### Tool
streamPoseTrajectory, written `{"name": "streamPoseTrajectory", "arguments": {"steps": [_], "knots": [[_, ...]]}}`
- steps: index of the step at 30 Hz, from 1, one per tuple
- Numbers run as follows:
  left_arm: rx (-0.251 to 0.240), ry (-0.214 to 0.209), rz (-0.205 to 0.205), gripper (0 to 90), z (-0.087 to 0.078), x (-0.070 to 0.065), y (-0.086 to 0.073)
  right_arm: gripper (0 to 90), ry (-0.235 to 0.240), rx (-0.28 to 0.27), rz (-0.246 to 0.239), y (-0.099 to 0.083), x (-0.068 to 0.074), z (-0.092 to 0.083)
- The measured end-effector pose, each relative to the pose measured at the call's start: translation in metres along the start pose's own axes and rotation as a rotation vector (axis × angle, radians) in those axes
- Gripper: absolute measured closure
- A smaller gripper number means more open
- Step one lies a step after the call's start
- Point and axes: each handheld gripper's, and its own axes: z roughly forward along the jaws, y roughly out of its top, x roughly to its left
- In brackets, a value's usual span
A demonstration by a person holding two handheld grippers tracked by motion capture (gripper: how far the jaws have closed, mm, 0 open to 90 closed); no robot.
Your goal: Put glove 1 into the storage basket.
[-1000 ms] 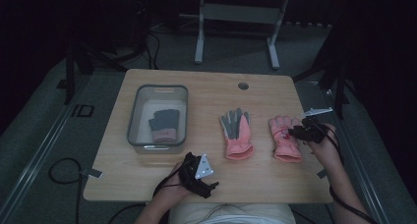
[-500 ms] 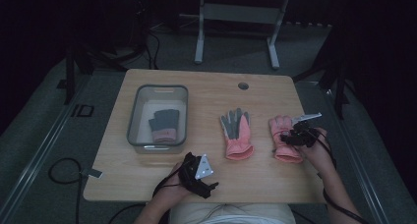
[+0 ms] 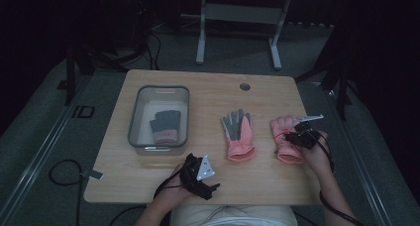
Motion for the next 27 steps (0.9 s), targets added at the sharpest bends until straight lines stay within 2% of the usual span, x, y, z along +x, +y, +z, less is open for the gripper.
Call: {"name": "streamPoseTrajectory", "arguments": {"steps": [1,2,7,9,12,16,23,27], "knots": [[0.000,0.000,0.000,4.9,0.000,0.000,0.000,79.6,-0.003,-0.003,0.010,0.000,0.000,-0.001],[-0.007,-0.003,-0.007,4.9,0.000,0.000,-0.001,83.3,-0.014,-0.017,0.017,0.001,0.001,-0.003],[-0.008,0.000,-0.009,4.9,-0.001,0.001,-0.001,85.0,-0.038,-0.034,0.015,0.006,0.002,-0.010],[-0.008,0.003,-0.008,4.9,-0.001,0.001,-0.001,85.3,-0.062,-0.061,0.010,0.013,0.003,-0.021],[-0.017,-0.005,-0.018,4.9,-0.001,0.001,-0.001,85.2,-0.055,-0.087,0.023,0.021,0.004,-0.032],[-0.017,-0.002,-0.020,4.9,0.000,0.002,-0.001,85.2,-0.069,-0.107,0.010,0.033,0.011,-0.046],[-0.014,-0.004,-0.021,4.9,0.001,0.002,-0.001,85.1,-0.055,-0.169,-0.011,0.054,0.026,-0.073],[-0.012,-0.003,-0.020,4.9,0.000,0.002,-0.001,85.0,-0.045,-0.209,-0.031,0.067,0.040,-0.088]]}}
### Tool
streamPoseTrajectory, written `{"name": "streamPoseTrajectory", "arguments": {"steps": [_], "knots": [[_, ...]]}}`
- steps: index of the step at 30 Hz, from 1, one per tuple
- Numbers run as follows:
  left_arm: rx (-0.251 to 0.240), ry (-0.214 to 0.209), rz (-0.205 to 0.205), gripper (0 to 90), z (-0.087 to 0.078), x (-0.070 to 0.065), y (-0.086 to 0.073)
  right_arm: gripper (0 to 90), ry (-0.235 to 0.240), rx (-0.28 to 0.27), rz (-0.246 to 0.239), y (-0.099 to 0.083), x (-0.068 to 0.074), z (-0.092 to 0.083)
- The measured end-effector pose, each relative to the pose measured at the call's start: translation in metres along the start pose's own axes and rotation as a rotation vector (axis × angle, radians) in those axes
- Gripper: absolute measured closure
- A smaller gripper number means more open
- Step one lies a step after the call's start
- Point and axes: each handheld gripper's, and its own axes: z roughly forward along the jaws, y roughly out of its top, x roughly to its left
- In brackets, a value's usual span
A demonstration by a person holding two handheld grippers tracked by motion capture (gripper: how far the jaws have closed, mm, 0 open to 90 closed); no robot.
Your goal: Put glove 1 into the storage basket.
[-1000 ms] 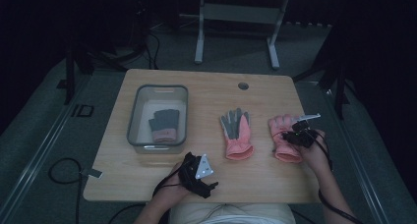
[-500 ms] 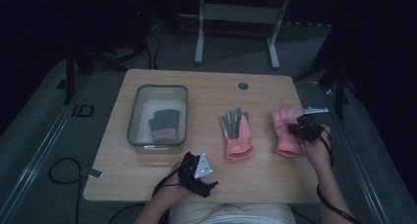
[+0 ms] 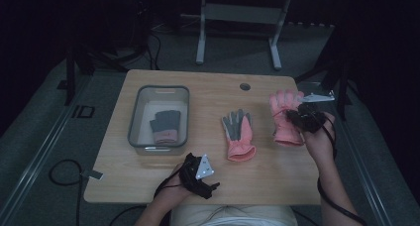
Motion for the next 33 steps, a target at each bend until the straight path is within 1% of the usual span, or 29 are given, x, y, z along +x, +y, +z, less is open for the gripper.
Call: {"name": "streamPoseTrajectory", "arguments": {"steps": [2,4,6,9,11,12,14,15,16,18,19,20,25,26,28,30,31,33], "knots": [[0.005,0.002,0.006,4.9,0.000,0.000,0.000,85.0,0.002,-0.011,-0.026,0.007,0.009,-0.004],[0.009,0.000,0.009,4.9,0.000,0.000,0.000,85.0,0.009,-0.021,-0.039,0.013,0.018,-0.006],[0.009,-0.001,0.010,4.9,0.001,-0.001,0.000,85.0,0.023,-0.031,-0.059,0.019,0.027,-0.008],[0.005,-0.001,0.011,4.9,0.001,-0.001,0.000,85.0,0.045,-0.044,-0.067,0.025,0.040,-0.009],[0.009,0.000,0.015,4.9,0.000,-0.001,0.000,85.0,0.056,-0.044,-0.084,0.029,0.049,-0.007],[0.009,0.000,0.015,4.9,0.000,-0.001,0.000,85.0,0.056,-0.044,-0.084,0.029,0.049,-0.007],[0.004,0.001,0.012,4.9,0.000,-0.001,0.000,85.0,0.077,-0.051,-0.091,0.034,0.065,-0.005],[0.007,0.002,0.016,4.9,0.000,-0.001,0.000,85.0,0.077,-0.051,-0.091,0.034,0.065,-0.005],[0.010,0.002,0.018,4.9,0.000,-0.001,0.000,85.0,0.087,-0.053,-0.097,0.035,0.072,-0.003],[0.011,0.000,0.021,4.9,0.000,-0.002,0.001,85.0,0.089,-0.050,-0.107,0.036,0.081,-0.001],[0.011,0.000,0.021,4.9,0.000,-0.002,0.001,85.0,0.089,-0.050,-0.107,0.036,0.081,-0.001],[0.014,0.000,0.024,4.9,-0.001,-0.002,0.001,85.0,0.097,-0.046,-0.120,0.037,0.091,0.001],[0.005,0.000,0.020,4.9,-0.002,-0.001,0.001,85.0,0.117,-0.030,-0.136,0.036,0.105,0.007],[0.001,0.004,0.017,4.9,-0.002,-0.002,0.001,85.0,0.119,-0.025,-0.133,0.035,0.106,0.009],[0.002,-0.002,0.013,4.9,-0.002,-0.001,0.001,85.0,0.124,-0.015,-0.110,0.032,0.107,0.014],[0.006,-0.002,0.017,4.9,-0.001,-0.002,0.001,85.0,0.117,-0.008,-0.106,0.030,0.109,0.016],[0.008,-0.004,0.018,4.9,-0.001,-0.002,0.001,84.9,0.118,0.003,-0.097,0.026,0.113,0.022],[0.010,-0.004,0.022,4.9,-0.001,-0.003,0.001,84.8,0.113,0.006,-0.097,0.025,0.115,0.024]]}}
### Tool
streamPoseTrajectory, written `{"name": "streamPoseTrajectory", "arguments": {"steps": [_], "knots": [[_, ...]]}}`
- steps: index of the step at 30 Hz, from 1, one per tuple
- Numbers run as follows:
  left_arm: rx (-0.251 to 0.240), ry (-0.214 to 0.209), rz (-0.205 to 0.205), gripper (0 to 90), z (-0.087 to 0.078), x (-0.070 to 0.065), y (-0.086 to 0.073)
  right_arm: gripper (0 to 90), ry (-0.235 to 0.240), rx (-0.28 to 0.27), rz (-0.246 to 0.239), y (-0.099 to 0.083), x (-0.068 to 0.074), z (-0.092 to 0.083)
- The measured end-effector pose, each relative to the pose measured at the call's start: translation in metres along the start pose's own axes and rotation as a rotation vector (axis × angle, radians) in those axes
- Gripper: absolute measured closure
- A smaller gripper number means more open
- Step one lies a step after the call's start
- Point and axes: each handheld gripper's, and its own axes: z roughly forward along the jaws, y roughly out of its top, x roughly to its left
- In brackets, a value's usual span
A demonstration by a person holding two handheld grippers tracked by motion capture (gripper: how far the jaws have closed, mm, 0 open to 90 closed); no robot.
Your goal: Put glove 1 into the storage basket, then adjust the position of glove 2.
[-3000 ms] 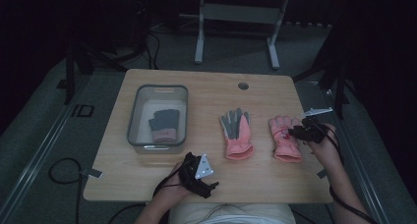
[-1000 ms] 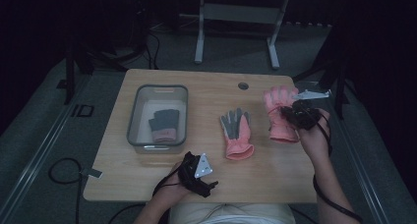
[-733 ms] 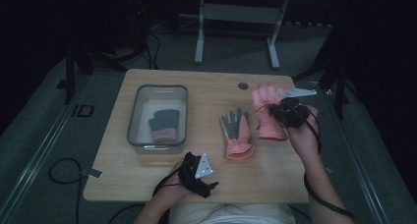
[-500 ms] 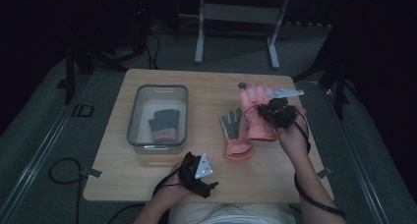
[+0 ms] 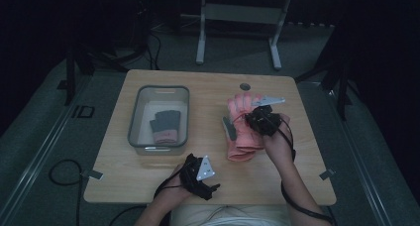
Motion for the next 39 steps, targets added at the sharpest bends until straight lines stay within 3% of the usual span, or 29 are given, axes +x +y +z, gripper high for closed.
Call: {"name": "streamPoseTrajectory", "arguments": {"steps": [2,3,11,18,24,28,34,39], "knots": [[0.000,0.000,0.000,4.9,0.000,0.000,0.000,84.9,-0.009,0.006,0.001,-0.001,0.002,0.003],[0.004,-0.001,0.004,4.9,0.000,-0.001,0.000,84.8,-0.021,0.031,0.009,-0.006,0.008,0.015],[0.007,-0.002,0.005,5.0,0.001,-0.001,0.000,84.2,-0.040,0.121,0.000,-0.019,0.015,0.054],[0.029,0.010,-0.002,5.3,0.003,-0.002,0.000,83.8,-0.016,0.131,0.007,-0.029,0.017,0.071],[0.019,0.022,-0.023,5.3,0.004,-0.002,0.000,76.9,0.013,0.119,0.004,-0.026,0.012,0.065],[0.003,0.019,-0.070,4.6,0.002,0.001,0.000,69.3,0.065,0.074,0.001,-0.022,0.008,0.049],[-0.019,0.006,-0.108,4.9,-0.001,0.004,0.006,63.3,0.095,0.021,-0.042,-0.021,-0.001,0.025],[-0.038,0.050,-0.089,5.3,-0.007,0.003,0.018,61.0,0.115,-0.007,-0.059,-0.024,-0.017,0.010]]}}
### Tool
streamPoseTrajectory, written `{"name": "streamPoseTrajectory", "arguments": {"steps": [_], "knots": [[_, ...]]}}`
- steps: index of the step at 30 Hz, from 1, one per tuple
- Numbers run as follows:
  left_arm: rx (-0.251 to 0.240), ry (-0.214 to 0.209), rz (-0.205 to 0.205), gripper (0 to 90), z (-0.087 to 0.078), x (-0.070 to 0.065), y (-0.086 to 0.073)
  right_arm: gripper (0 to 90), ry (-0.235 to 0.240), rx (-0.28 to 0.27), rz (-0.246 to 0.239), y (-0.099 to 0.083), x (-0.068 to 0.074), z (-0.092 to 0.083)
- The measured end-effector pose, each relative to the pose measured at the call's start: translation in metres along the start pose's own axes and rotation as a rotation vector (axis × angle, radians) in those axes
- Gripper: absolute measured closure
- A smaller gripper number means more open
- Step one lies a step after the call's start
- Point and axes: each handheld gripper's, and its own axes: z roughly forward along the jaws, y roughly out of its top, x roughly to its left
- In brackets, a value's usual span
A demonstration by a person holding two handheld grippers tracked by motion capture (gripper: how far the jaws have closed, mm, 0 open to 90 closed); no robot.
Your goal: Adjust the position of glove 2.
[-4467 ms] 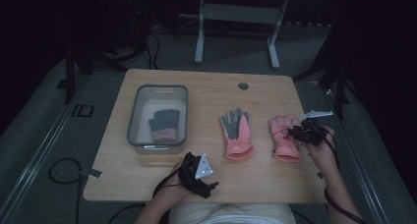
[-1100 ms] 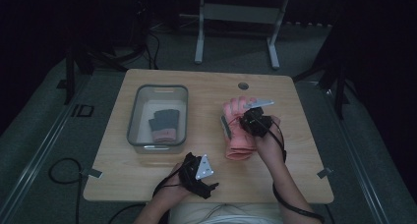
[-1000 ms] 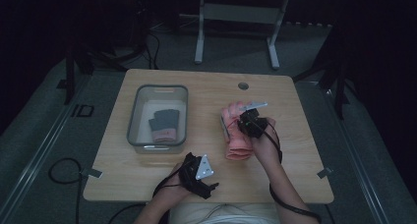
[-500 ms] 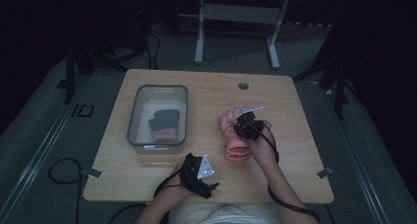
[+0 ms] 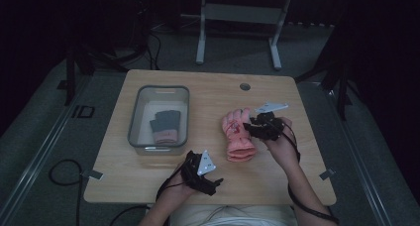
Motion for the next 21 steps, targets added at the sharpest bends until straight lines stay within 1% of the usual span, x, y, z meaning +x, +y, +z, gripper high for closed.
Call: {"name": "streamPoseTrajectory", "arguments": {"steps": [2,4,5,6,7,9,11,12,14,15,16,18,19,21], "knots": [[-0.013,0.004,-0.010,5.3,-0.003,0.000,0.007,60.9,-0.005,-0.015,0.003,0.000,-0.007,-0.006],[-0.010,-0.003,-0.034,5.5,-0.005,0.000,0.015,60.3,-0.006,-0.019,-0.005,-0.001,-0.012,-0.010],[-0.023,-0.014,-0.045,5.5,-0.007,0.001,0.019,60.6,-0.011,-0.025,-0.003,-0.001,-0.015,-0.012],[-0.033,-0.019,-0.060,5.6,-0.008,0.002,0.024,60.6,-0.011,-0.029,-0.007,-0.001,-0.017,-0.013],[-0.038,-0.019,-0.067,5.6,-0.009,0.005,0.029,60.8,-0.014,-0.033,-0.005,-0.001,-0.019,-0.014],[-0.060,-0.019,-0.074,5.6,-0.011,0.009,0.039,61.8,-0.019,-0.051,0.009,-0.001,-0.023,-0.017],[-0.072,-0.012,-0.080,5.6,-0.010,0.015,0.049,61.9,-0.023,-0.061,0.011,0.000,-0.024,-0.019],[-0.074,-0.009,-0.079,5.6,-0.009,0.017,0.053,61.9,-0.027,-0.061,0.005,0.000,-0.024,-0.019],[-0.074,0.020,-0.073,5.6,-0.006,0.022,0.061,61.9,-0.025,-0.064,0.001,0.002,-0.024,-0.020],[-0.073,0.020,-0.076,5.6,-0.004,0.025,0.064,62.0,-0.031,-0.067,-0.002,0.002,-0.023,-0.020],[-0.068,0.013,-0.086,5.6,-0.002,0.028,0.067,62.0,-0.032,-0.066,-0.007,0.002,-0.023,-0.021],[-0.074,0.019,-0.108,5.6,0.003,0.033,0.071,62.5,-0.035,-0.068,-0.007,0.002,-0.023,-0.021],[-0.071,0.015,-0.118,5.6,0.006,0.036,0.074,62.6,-0.038,-0.069,-0.010,0.002,-0.023,-0.021],[-0.063,0.019,-0.156,5.6,0.012,0.043,0.080,62.5,-0.030,-0.063,-0.010,0.001,-0.023,-0.018]]}}
